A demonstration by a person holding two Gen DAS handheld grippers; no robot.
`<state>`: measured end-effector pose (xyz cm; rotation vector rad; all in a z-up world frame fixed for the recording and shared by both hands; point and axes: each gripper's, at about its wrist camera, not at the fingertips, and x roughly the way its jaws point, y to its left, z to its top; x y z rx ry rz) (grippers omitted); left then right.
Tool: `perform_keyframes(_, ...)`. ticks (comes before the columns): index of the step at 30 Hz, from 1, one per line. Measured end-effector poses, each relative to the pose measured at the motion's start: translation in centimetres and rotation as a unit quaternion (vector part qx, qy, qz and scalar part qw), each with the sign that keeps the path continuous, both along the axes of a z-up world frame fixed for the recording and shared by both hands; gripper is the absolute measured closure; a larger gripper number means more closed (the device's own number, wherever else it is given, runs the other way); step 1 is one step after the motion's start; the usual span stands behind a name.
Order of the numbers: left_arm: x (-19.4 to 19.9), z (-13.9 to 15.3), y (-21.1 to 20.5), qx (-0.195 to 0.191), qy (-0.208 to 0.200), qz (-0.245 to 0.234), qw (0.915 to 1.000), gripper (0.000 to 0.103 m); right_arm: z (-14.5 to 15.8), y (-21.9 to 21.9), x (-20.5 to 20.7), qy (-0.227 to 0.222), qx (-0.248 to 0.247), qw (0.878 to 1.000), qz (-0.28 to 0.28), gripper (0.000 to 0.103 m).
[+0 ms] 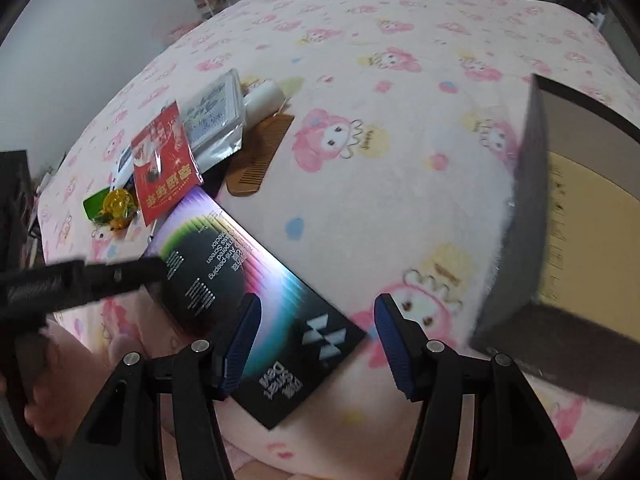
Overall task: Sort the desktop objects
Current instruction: 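Carry the Smart Devil box with the right tool toward the black shoebox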
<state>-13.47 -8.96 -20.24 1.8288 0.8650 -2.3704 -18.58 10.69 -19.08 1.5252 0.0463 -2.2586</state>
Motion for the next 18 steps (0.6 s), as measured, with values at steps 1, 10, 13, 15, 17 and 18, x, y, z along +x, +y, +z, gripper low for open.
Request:
perform_keyframes(1, -0.3, 0.0, 0.3, -0.006, 0.003, -0.004, 1.0, 0.031, -0.7, 0.0, -0.3, -0.011, -0.003, 1.0, 0.0, 0.047)
perform_keyframes(10, -1.6, -0.9, 0.0, 0.046, 0.052, 0.029, 0.9972, 0.035, -2.9, -0.3, 2.8, -0.101, -0.058, 0.992, 0.056, 0.046)
perform_keyframes(13, -1.3, -1.0, -0.1, 0.08, 0.06, 0.033, 0.9944, 0.047, -3.2, -0.8, 3.7, -0.121, -0.09, 0.985, 0.079, 0.046)
perform_keyframes(15, -1.2, -1.0, 0.3, 0.054, 0.048, 0.027, 0.997, 0.051, -2.9, -0.5, 3.6, -0.111, -0.098, 0.987, 0.069, 0.047)
perform_keyframes(17, -1.1, -1.1, 0.7, 0.011, 0.031, 0.025, 0.9992, 0.052, -2.5, -0.1, 3.1, -0.092, -0.1, 0.99, 0.047, 0.047)
perform_keyframes(18, -1.0, -1.1, 0.8, -0.006, 0.02, 0.026, 0.9994, 0.053, -2.4, 0.2, 3.0, -0.084, -0.101, 0.991, 0.037, 0.047)
